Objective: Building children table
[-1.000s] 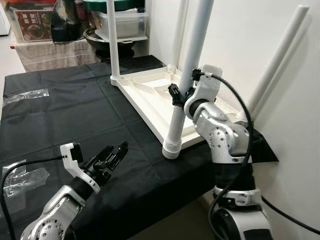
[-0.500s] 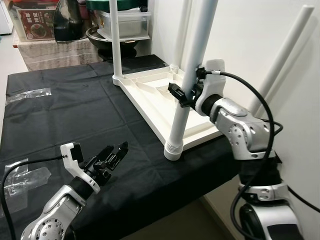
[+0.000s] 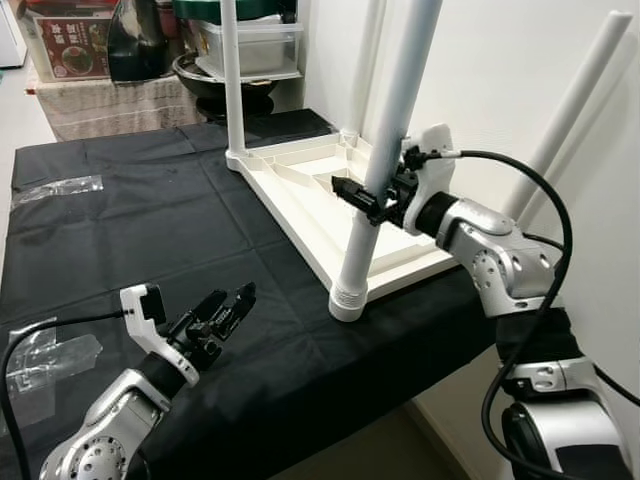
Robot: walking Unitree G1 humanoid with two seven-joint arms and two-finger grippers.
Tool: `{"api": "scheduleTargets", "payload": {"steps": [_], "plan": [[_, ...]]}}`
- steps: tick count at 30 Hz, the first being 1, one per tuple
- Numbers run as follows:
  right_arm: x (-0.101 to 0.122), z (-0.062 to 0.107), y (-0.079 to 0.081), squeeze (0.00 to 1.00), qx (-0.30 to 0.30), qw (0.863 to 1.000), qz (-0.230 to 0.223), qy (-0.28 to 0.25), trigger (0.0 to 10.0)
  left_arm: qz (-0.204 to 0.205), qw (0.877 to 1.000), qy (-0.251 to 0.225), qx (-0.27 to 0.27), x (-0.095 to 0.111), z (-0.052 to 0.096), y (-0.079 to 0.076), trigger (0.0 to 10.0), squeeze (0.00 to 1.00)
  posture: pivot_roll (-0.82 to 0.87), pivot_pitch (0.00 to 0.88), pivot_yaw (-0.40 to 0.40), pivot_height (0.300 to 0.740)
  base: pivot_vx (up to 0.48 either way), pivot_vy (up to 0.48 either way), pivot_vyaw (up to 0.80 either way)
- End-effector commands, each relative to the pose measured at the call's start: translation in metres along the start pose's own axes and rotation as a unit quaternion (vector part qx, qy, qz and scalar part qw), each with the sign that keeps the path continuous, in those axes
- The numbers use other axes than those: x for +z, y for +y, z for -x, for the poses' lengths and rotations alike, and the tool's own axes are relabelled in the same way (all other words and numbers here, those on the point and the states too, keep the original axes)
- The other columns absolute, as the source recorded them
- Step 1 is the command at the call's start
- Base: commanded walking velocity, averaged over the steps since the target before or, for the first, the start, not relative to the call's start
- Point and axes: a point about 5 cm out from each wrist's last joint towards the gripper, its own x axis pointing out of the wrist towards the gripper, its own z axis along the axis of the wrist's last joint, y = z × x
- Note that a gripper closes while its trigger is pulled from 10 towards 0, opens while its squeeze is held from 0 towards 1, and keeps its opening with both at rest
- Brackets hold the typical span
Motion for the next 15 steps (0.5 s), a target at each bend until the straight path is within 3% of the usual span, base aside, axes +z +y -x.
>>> {"api": "scheduleTargets", "payload": {"steps": [1,2,3,5,6,7,15], "plan": [[0.007,0.002,-0.008,0.94,0.008,1.0,-0.001,-0.019,10.0,-0.003,1.0,0.008,-0.001,-0.001,0.0,0.001,10.0,0.0,0.05,0.0,-0.1,0.74,0.0,0.0,0.0],[0.007,0.002,-0.008,0.94,0.008,1.0,-0.001,-0.019,10.0,-0.003,1.0,0.008,-0.001,-0.001,0.0,0.001,10.0,0.0,0.05,0.0,-0.1,0.74,0.0,0.0,0.0],[0.005,0.003,-0.015,0.53,0.009,1.0,0.0,-0.016,10.0,-0.003,1.0,0.008,0.0,-0.001,0.0,0.001,10.0,0.0,0.05,0.0,-0.102,0.74,0.0,0.0,0.0],[0.005,0.003,-0.015,0.53,0.009,1.0,0.0,-0.016,10.0,-0.003,1.0,0.008,0.0,-0.001,0.0,0.001,10.0,0.0,0.05,0.0,-0.102,0.74,0.0,0.0,0.0],[0.003,0.003,-0.021,0.18,0.011,1.0,0.001,-0.014,10.0,-0.003,1.0,0.008,-0.001,-0.001,0.0,0.001,10.0,0.0,0.05,0.0,-0.102,0.74,0.0,0.0,0.0],[0.0,0.004,-0.026,0.0,0.012,1.0,0.001,-0.011,10.0,-0.003,1.0,0.008,-0.001,-0.001,0.0,0.001,10.0,0.0,0.05,0.0,-0.102,0.74,0.0,0.0,0.0],[-0.003,0.004,-0.037,0.0,0.036,0.999,-0.023,-0.018,10.0,-0.004,1.0,0.008,-0.002,-0.001,0.0,0.0,10.0,0.0,0.06,0.0,-0.109,0.74,0.0,0.0,0.0]]}}
